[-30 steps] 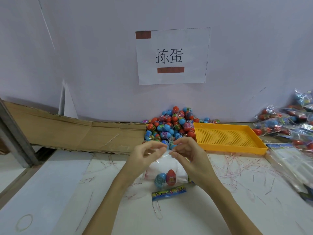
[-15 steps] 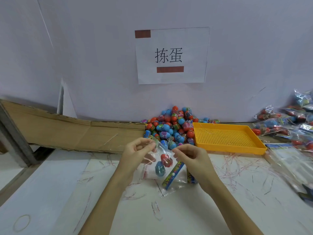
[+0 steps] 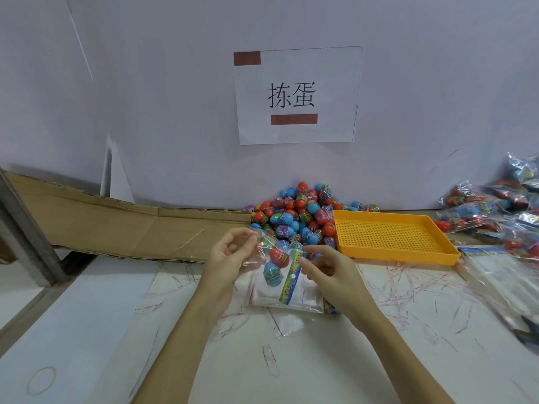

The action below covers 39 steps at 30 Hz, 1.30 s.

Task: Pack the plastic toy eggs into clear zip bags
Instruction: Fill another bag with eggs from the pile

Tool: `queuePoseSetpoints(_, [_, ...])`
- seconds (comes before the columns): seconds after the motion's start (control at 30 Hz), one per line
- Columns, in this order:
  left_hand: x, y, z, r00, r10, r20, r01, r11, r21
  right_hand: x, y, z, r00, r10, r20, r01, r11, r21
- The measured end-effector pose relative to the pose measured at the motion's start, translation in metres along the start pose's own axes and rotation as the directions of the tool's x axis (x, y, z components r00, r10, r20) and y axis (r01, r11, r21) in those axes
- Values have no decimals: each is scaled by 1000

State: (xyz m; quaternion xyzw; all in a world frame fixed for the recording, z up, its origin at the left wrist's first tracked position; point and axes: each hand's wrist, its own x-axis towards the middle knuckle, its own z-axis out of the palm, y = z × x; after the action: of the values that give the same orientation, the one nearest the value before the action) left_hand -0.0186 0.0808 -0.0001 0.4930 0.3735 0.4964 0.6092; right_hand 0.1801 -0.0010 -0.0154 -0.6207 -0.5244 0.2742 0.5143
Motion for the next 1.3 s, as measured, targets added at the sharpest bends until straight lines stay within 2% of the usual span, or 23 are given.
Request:
queuePoseSetpoints(0.13, [0,1,-1,999,13,30,-13,1000,-3,0,1,0,999,-40,0,40,999,-20])
queuePoseSetpoints(0.33, [-7,-7,9,981,133,141,-168,946,278,-5,-6,9,971,-219,91,229,967,-110])
queuePoseSetpoints(0.43, [-10,-11,15,975,144,169,-193,927,321,-5,-5,13,978,-202,45,206,973,-103])
queuePoseSetpoints(0.57, [-11,-14,17,967,174,186,-239,874,423,-5,-5,10,991,-128,40,129,992,-7])
queuePoseSetpoints(0.63, [-13,-16,20,953,236,191,-302,802,515,-5,-5,8,997,-82,18,81,996,26])
queuePoseSetpoints(0.67, [-14,-17,20,929,312,201,-369,720,587,-5,-5,8,998,-59,7,59,998,34])
queuePoseSetpoints(0.73, [-15,-16,21,833,484,268,-516,506,691,-5,-5,9,1000,-29,-8,29,999,41])
queuePoseSetpoints(0.8, [-16,-15,20,759,542,360,-615,419,668,-5,-4,9,1000,-21,-23,23,998,57])
queuePoseSetpoints(0.87, [-18,-13,22,747,533,398,-638,404,656,-5,-5,9,999,-38,-33,40,998,52])
queuePoseSetpoints(1.0, [-17,-12,24,762,542,354,-622,461,633,-4,-6,9,999,-47,-12,48,997,65])
queuePoseSetpoints(1.17, [-17,-11,21,748,567,344,-638,474,607,-3,-7,10,1000,3,-13,-1,985,171])
queuePoseSetpoints(1.3, [-19,-11,25,721,599,349,-657,430,620,-4,-8,7,1000,28,-1,-27,977,209])
